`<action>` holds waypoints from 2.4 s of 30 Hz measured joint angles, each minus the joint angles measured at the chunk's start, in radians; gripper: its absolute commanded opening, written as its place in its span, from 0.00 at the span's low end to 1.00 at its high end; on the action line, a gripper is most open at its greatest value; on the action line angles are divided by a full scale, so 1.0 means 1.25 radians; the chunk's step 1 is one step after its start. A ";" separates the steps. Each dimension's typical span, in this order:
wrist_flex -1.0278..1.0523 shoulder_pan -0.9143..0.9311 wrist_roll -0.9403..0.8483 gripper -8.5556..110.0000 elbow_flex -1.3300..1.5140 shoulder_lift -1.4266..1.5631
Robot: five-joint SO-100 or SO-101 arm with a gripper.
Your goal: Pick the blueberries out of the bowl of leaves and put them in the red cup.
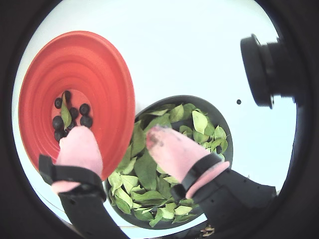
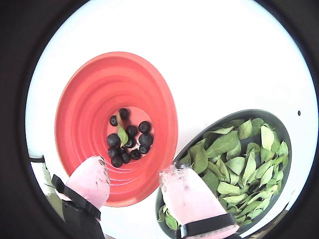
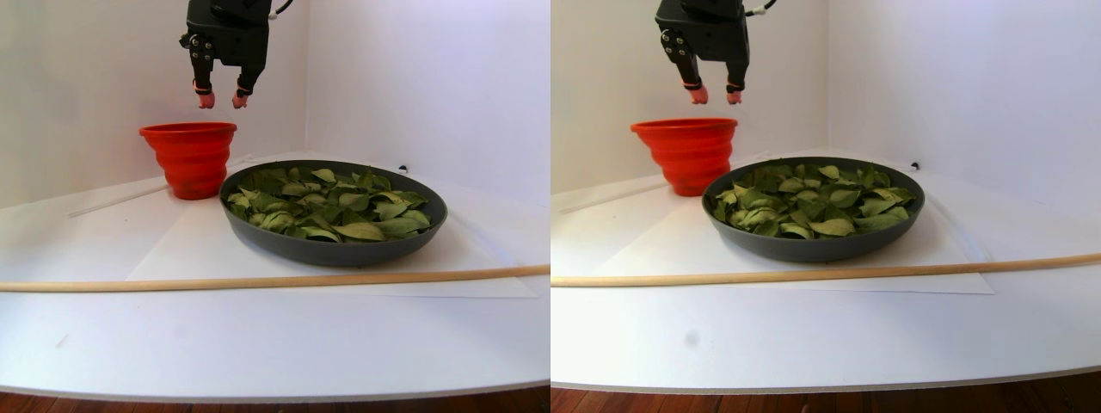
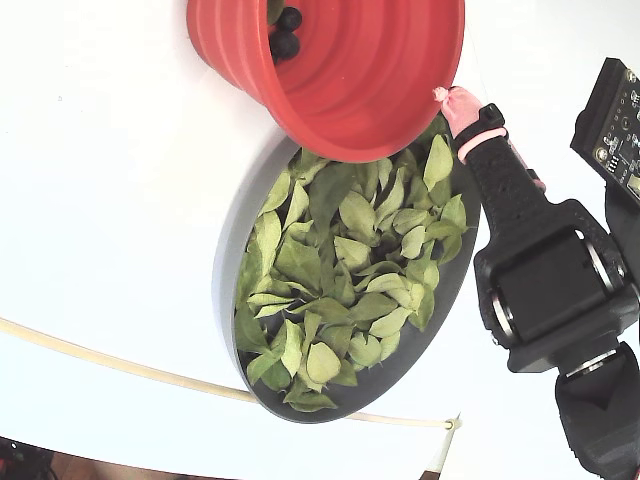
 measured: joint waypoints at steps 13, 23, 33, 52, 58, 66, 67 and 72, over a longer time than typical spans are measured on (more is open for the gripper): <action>0.058 0.076 0.015 0.23 0.000 0.000; 0.090 0.126 0.025 0.23 0.000 0.000; 0.120 0.171 0.026 0.23 0.000 0.000; 0.129 0.270 0.029 0.22 0.001 0.000; 0.129 0.292 0.029 0.22 0.004 0.000; 0.129 0.324 0.015 0.22 0.022 -0.001; 0.129 0.329 0.015 0.22 0.022 -0.010; 0.129 0.347 0.015 0.22 0.022 -0.042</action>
